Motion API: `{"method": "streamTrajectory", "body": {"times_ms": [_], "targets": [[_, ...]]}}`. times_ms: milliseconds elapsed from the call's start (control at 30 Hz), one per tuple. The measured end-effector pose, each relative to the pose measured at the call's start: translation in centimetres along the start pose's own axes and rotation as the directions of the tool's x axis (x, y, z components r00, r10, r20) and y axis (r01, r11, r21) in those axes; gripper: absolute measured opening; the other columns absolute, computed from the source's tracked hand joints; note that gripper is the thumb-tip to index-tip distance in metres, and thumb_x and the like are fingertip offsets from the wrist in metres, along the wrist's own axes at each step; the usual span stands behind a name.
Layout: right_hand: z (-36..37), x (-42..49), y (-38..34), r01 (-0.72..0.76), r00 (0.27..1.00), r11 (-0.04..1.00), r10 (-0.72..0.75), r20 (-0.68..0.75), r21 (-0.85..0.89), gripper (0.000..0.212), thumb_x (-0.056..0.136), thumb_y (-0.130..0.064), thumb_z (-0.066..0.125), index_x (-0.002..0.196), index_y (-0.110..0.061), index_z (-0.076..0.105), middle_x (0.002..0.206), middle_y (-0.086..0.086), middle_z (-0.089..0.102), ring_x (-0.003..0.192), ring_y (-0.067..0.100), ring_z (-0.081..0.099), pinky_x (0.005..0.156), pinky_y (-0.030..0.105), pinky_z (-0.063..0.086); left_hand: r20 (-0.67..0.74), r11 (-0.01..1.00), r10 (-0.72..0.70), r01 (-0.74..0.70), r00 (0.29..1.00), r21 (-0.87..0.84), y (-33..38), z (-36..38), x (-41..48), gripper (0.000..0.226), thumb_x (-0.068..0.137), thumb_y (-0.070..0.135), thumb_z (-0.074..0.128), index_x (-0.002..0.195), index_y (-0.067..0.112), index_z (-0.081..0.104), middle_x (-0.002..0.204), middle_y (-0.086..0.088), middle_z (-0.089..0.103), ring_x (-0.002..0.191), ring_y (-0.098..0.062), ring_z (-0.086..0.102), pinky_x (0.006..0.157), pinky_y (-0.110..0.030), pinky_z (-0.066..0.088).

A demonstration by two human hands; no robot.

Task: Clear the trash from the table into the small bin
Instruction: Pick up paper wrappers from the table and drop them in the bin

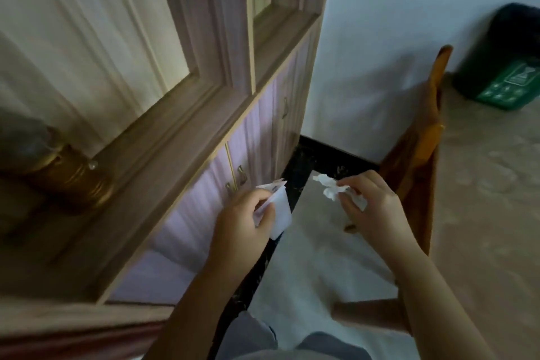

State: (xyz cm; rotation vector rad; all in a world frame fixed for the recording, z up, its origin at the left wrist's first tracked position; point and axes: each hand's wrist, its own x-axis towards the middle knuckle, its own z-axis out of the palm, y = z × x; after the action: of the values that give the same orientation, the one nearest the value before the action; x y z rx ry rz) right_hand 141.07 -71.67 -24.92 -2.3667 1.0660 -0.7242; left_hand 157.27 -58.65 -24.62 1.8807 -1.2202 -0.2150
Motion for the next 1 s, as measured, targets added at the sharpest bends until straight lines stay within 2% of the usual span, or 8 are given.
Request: {"method": "streamTrajectory", "body": {"times_ms": [167,300,433,533,633,733,867,1000], "targets": [[0.4,4.0,2.7,-0.146,0.985,0.988,0.141,-0.100,-0.042,0.014,0.077,-0.007,0.068,0.091,-0.010,0.065,0.087,0.003,0.056,0.072,0.018,0.056,0.059,0.017,0.044,0.091,0.996,0.088,-0.085,0.992,-0.034,-1.3,2.3,7.9,0.003,0.080,-0.001,0.064,0.080,0.001,0.063,0.075,-0.008,0.061,0.069,-0.024,0.057,0.059,-0.033,0.045],[0.3,7.2,6.7,-0.248,0.958,0.967,0.236,-0.161,-0.061,0.016,0.077,-0.010,0.069,0.092,-0.013,0.066,0.088,0.000,0.056,0.071,0.014,0.056,0.059,0.013,0.044,0.174,0.990,0.125,-0.112,0.977,-0.084,-1.3,5.6,13.3,0.003,0.080,0.000,0.065,0.082,0.003,0.063,0.080,-0.006,0.063,0.073,-0.019,0.059,0.059,-0.026,0.046],[-0.3,13.1,11.5,-0.279,0.932,0.958,0.252,-0.261,-0.070,0.014,0.077,-0.011,0.070,0.090,-0.011,0.066,0.087,0.002,0.060,0.071,0.011,0.054,0.061,0.006,0.033,0.241,0.983,0.148,-0.116,0.959,-0.143,-0.9,10.4,20.0,0.005,0.082,0.001,0.064,0.085,0.004,0.063,0.084,-0.008,0.064,0.079,-0.019,0.061,0.061,-0.033,0.050],[-1.9,17.7,15.0,-0.288,0.921,0.957,0.265,-0.287,-0.039,0.011,0.078,-0.008,0.067,0.089,-0.009,0.066,0.087,0.004,0.060,0.071,0.015,0.055,0.060,0.009,0.034,0.272,0.978,0.187,-0.153,0.944,-0.143,0.3,13.9,25.2,0.005,0.081,0.001,0.064,0.084,0.005,0.063,0.081,-0.007,0.063,0.075,-0.018,0.060,0.059,-0.032,0.049],[-4.5,21.5,18.1,-0.293,0.913,0.954,0.261,-0.312,-0.057,0.011,0.077,-0.006,0.067,0.087,-0.007,0.065,0.085,0.006,0.059,0.071,0.019,0.055,0.056,0.023,0.045,0.317,0.970,0.231,-0.190,0.920,-0.155,2.3,17.4,30.6,0.004,0.082,0.002,0.063,0.083,0.006,0.063,0.079,-0.003,0.062,0.073,-0.014,0.058,0.058,-0.019,0.043],[-6.8,24.8,21.0,-0.283,0.924,0.951,0.236,-0.301,-0.124,0.013,0.074,-0.002,0.069,0.086,-0.005,0.065,0.083,0.008,0.059,0.071,0.021,0.054,0.051,0.031,0.046,0.311,0.958,0.274,-0.229,0.910,-0.171,4.6,20.9,35.9,0.006,0.081,-0.001,0.062,0.080,0.005,0.063,0.076,-0.002,0.060,0.069,-0.012,0.056,0.057,-0.008,0.036],[-8.6,27.5,24.5,-0.384,0.877,0.918,0.329,-0.351,-0.099,0.012,0.077,-0.004,0.066,0.088,-0.007,0.065,0.083,0.007,0.057,0.072,0.019,0.052,0.053,0.028,0.041,0.373,0.939,0.337,-0.278,0.864,-0.204,6.6,25.3,40.9,0.004,0.082,0.002,0.062,0.081,0.006,0.063,0.074,-0.001,0.060,0.068,-0.011,0.055,0.057,-0.010,0.035],[-9.8,29.4,27.5,-0.462,0.815,0.884,0.396,-0.423,-0.063,0.011,0.079,-0.014,0.062,0.089,-0.009,0.065,0.084,0.005,0.056,0.074,0.020,0.053,0.055,0.033,0.047,0.464,0.919,0.386,-0.290,0.797,-0.267,7.7,29.6,45.3,0.007,0.083,0.005,0.061,0.082,0.012,0.063,0.074,0.005,0.060,0.069,-0.008,0.056,0.054,-0.018,0.039]]}}
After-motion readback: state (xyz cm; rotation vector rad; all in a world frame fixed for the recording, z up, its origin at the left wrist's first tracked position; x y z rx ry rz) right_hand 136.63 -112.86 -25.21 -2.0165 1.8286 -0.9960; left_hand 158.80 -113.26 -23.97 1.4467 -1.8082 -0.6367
